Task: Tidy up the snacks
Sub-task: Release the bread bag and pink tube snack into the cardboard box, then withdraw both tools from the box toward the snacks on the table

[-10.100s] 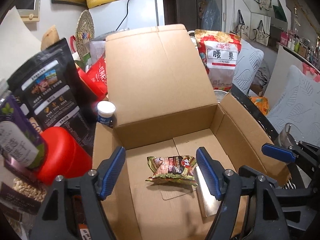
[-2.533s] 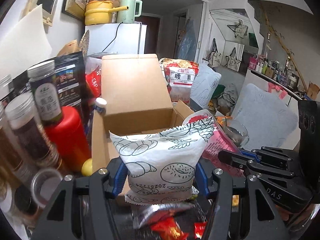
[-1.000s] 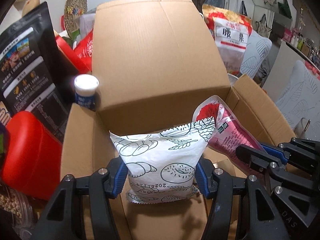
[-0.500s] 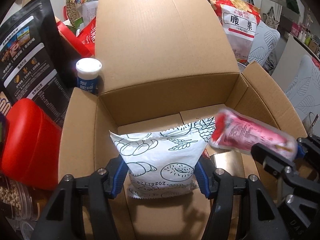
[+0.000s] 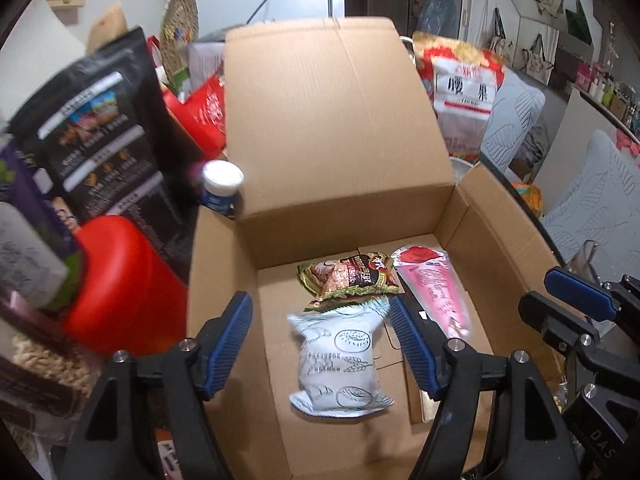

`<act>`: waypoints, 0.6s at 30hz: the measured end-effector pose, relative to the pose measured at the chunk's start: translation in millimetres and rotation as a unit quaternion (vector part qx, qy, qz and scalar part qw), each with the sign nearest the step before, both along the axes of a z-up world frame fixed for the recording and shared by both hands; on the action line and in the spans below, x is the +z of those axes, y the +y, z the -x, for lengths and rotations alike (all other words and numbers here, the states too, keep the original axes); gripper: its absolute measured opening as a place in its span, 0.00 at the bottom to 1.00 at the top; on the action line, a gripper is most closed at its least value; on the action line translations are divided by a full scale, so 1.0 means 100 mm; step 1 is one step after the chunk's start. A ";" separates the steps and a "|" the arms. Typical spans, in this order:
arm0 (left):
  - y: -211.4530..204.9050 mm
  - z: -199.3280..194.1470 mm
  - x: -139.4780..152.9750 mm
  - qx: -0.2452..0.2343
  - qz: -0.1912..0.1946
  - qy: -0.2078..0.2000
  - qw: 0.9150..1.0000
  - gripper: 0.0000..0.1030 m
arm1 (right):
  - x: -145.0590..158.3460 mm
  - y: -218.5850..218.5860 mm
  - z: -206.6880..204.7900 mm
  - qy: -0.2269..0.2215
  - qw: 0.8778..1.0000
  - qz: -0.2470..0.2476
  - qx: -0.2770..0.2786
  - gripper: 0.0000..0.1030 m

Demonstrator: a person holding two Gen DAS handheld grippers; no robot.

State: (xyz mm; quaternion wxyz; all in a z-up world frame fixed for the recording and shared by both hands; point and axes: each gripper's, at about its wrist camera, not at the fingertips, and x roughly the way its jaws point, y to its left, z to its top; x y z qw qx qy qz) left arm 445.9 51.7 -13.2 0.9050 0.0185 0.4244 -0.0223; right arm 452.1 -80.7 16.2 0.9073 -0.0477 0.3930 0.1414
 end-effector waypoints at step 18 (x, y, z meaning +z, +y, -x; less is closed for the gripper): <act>0.12 1.06 0.64 0.000 0.004 -0.074 0.997 0.69 | 0.54 -0.01 0.96 -0.065 0.998 -0.009 -0.002 0.29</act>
